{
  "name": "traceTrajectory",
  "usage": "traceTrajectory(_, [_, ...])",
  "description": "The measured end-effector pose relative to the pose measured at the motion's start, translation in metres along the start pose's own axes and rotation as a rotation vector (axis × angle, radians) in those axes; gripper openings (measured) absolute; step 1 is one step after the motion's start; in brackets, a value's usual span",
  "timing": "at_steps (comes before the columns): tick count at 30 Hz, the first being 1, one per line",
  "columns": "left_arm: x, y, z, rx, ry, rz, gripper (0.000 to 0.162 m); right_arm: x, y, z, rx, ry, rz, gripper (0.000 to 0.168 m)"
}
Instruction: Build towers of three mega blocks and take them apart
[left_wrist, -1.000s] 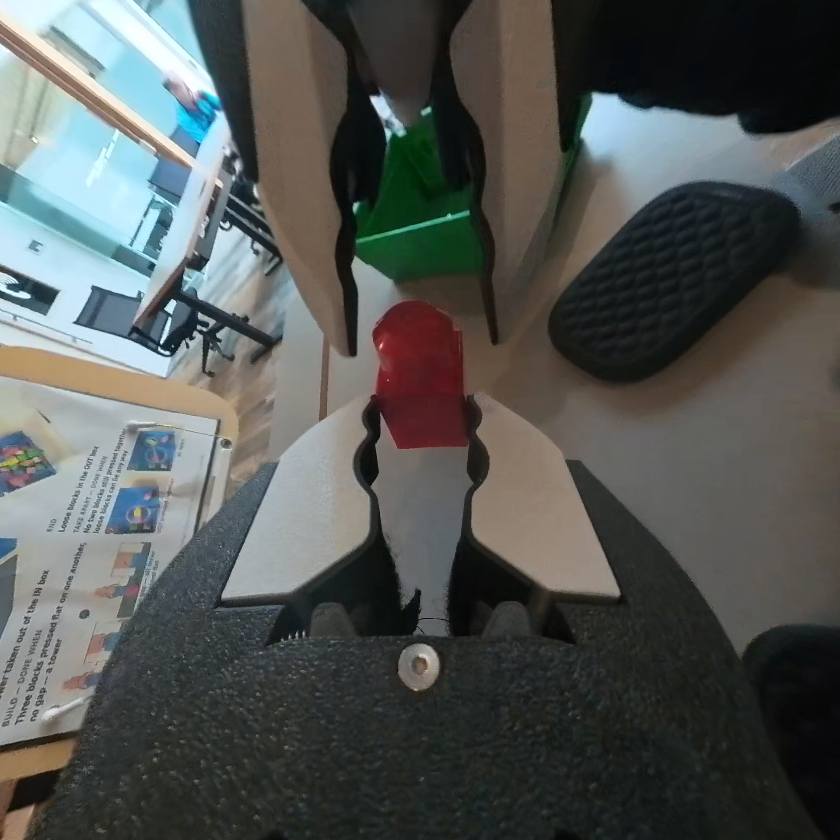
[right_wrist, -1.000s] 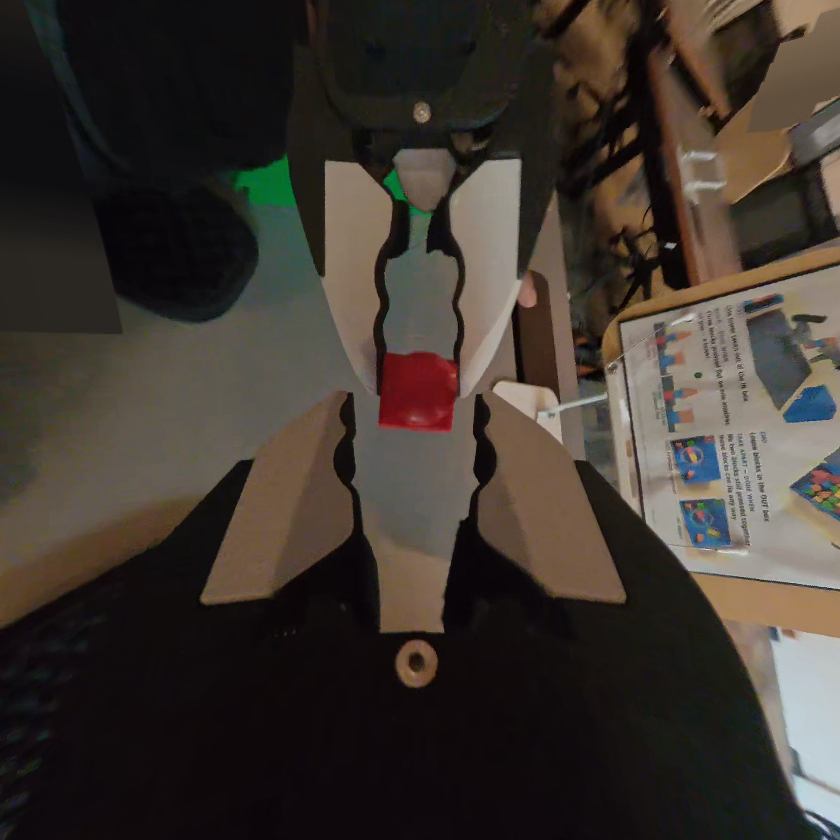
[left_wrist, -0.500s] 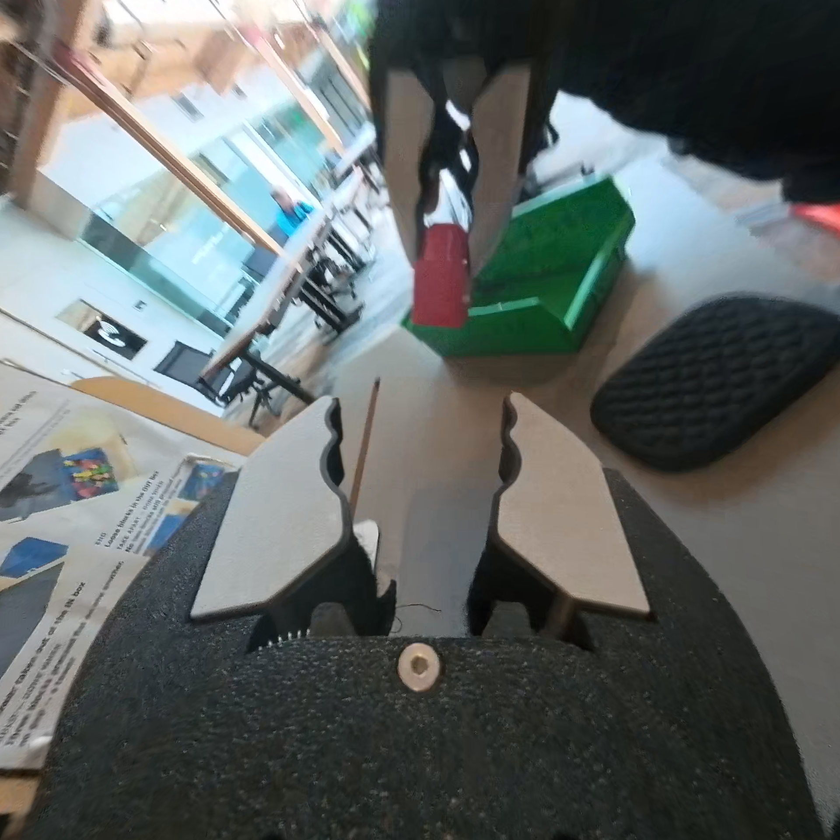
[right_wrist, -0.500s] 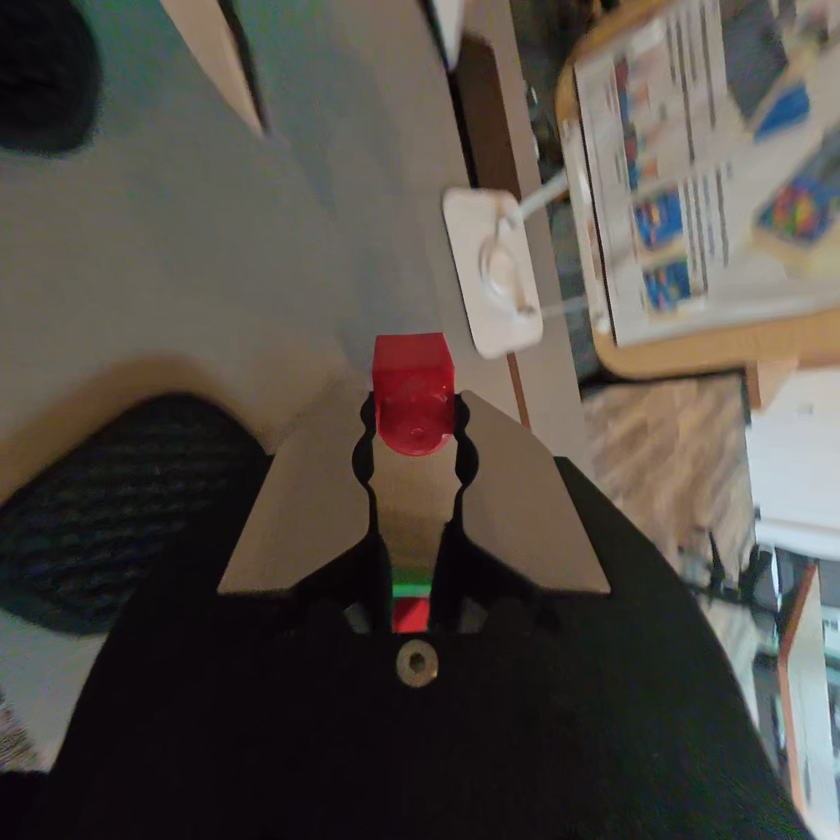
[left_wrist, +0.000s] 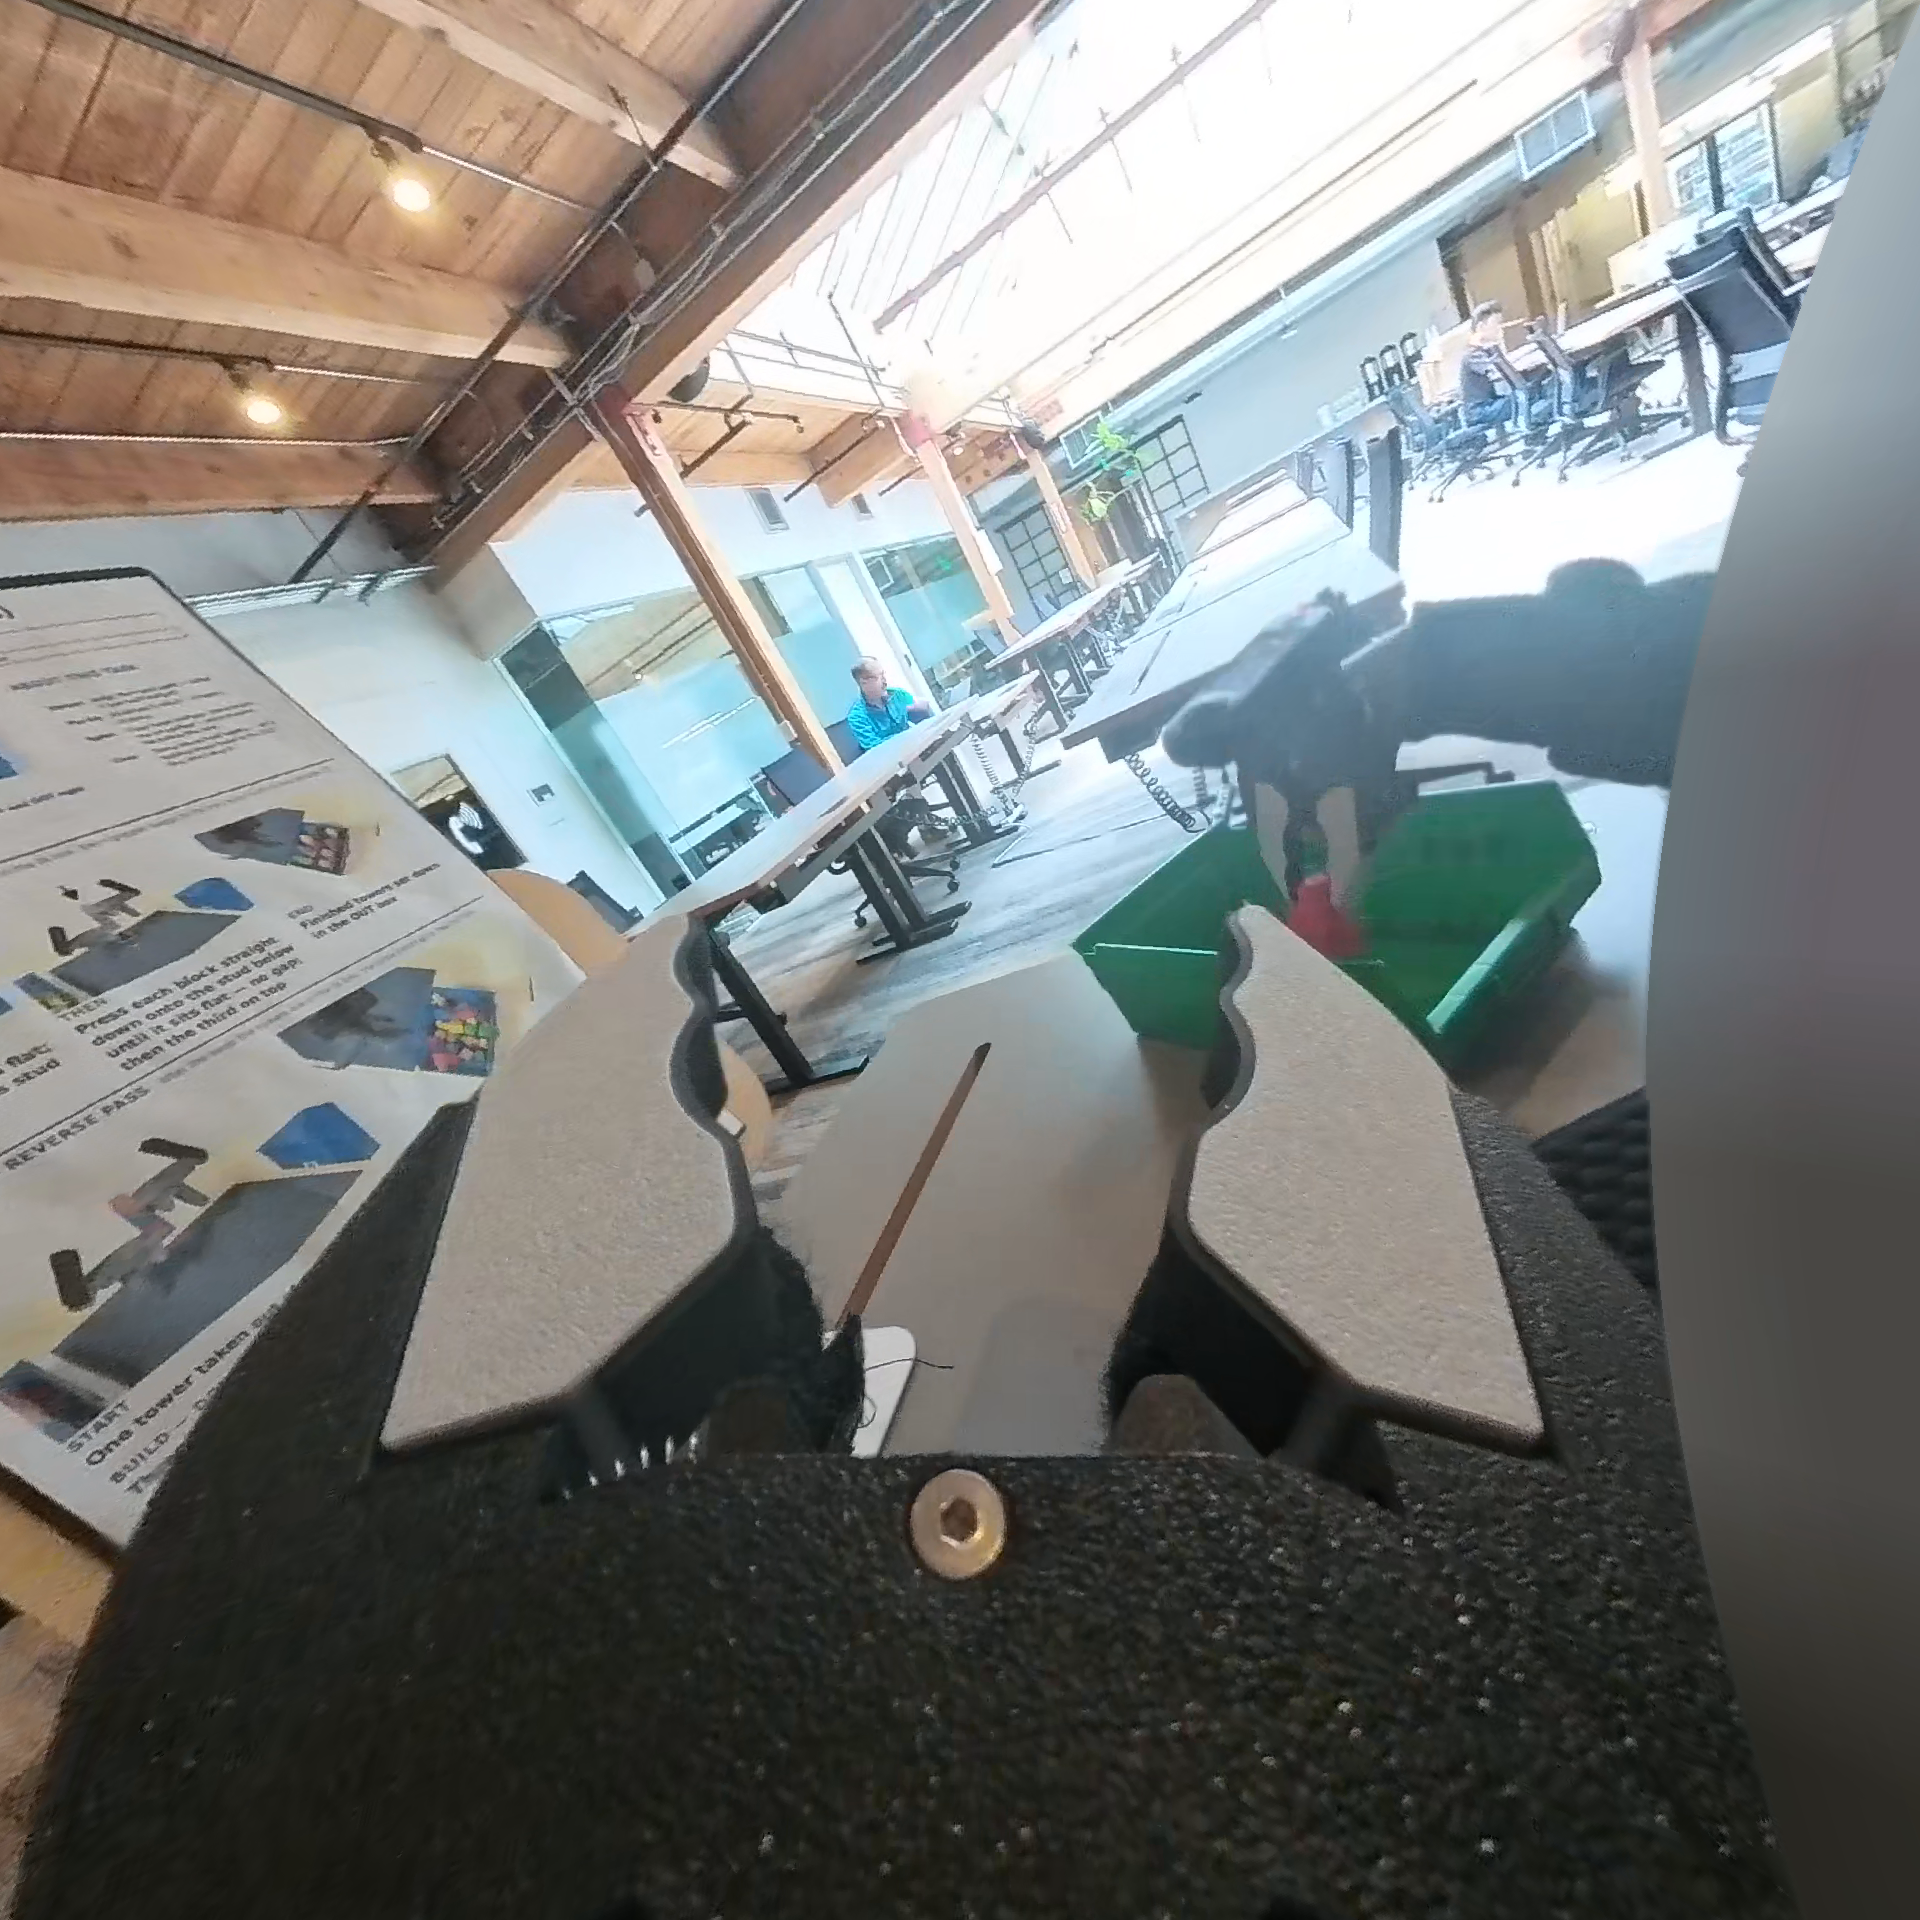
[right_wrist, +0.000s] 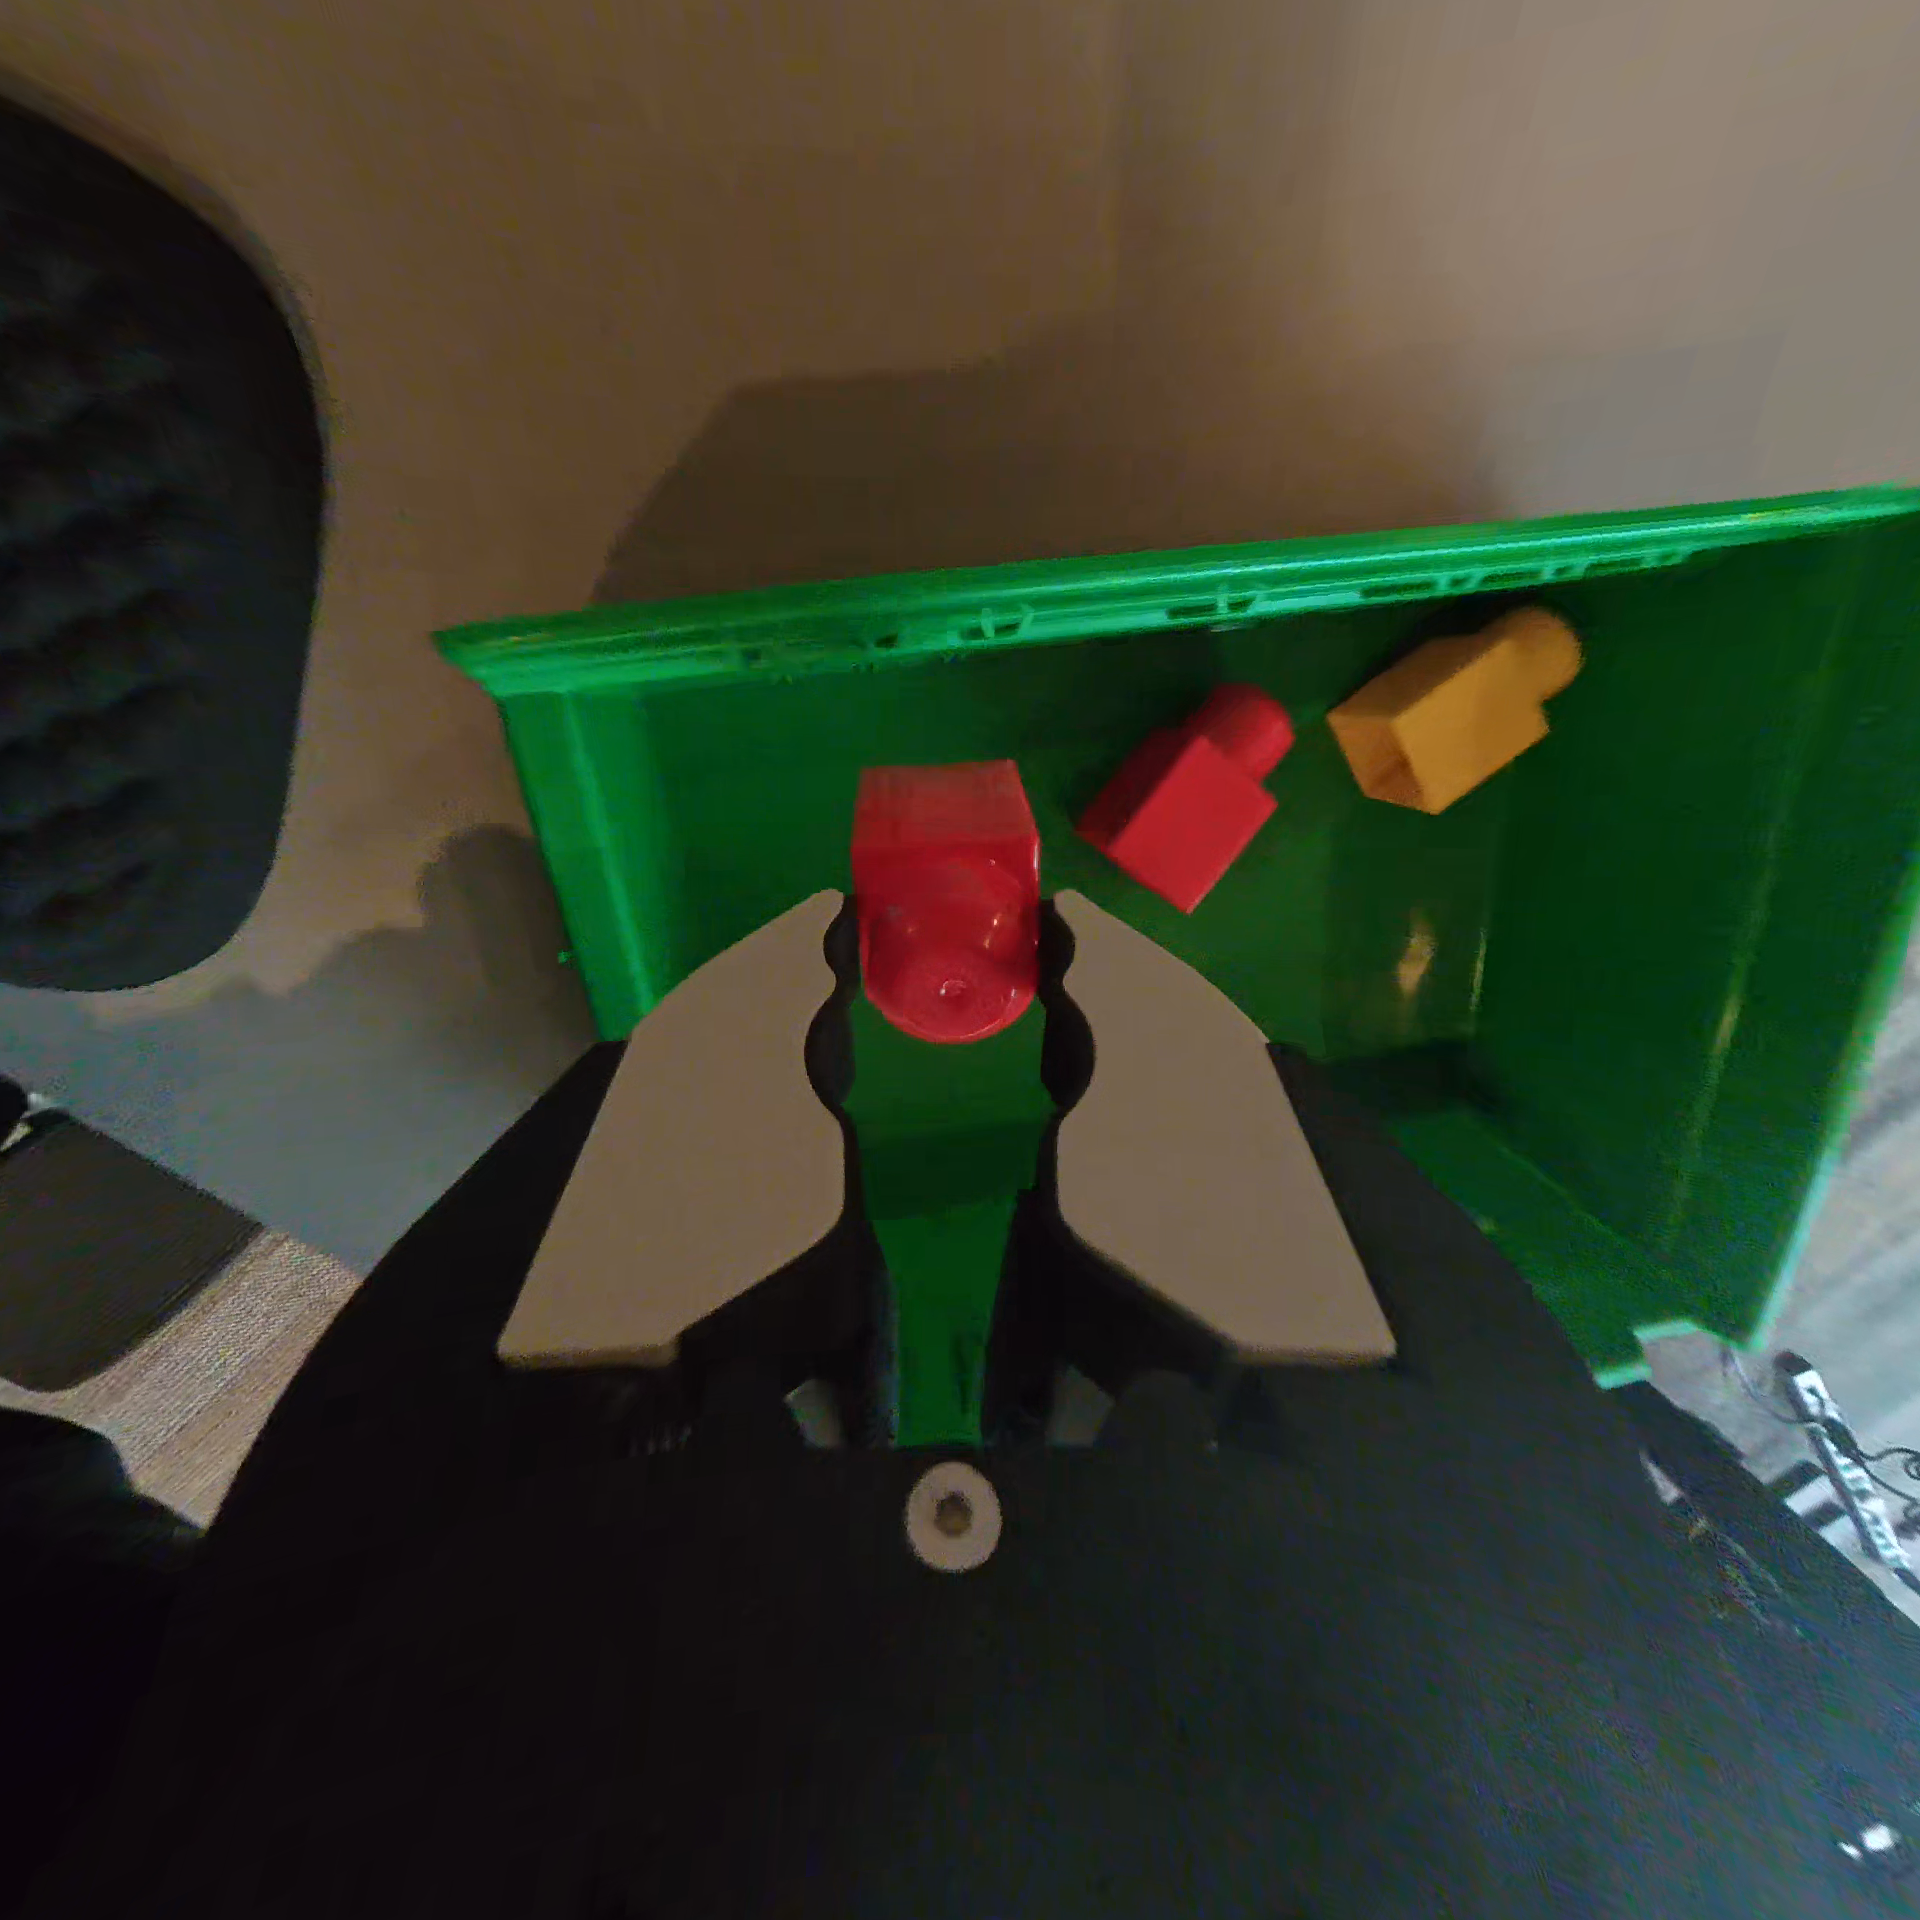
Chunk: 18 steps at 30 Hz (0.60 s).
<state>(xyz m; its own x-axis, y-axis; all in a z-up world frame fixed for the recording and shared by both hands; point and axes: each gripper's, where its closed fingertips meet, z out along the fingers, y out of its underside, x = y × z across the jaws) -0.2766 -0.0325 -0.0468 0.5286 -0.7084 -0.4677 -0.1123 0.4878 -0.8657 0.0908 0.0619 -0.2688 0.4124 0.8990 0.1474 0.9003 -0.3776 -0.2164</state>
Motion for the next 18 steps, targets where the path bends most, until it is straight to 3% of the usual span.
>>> traceTrajectory(7, [0.000,0.005,-0.001,-0.026,0.005,0.018,0.090,0.004,0.004,0.049,-0.071,-0.068,-0.038,0.033])
traceTrajectory(18, [0.000,0.012,-0.001,-0.059,0.013,0.023,0.089,0.008,0.007,0.061,-0.129,-0.052,-0.025,0.033])
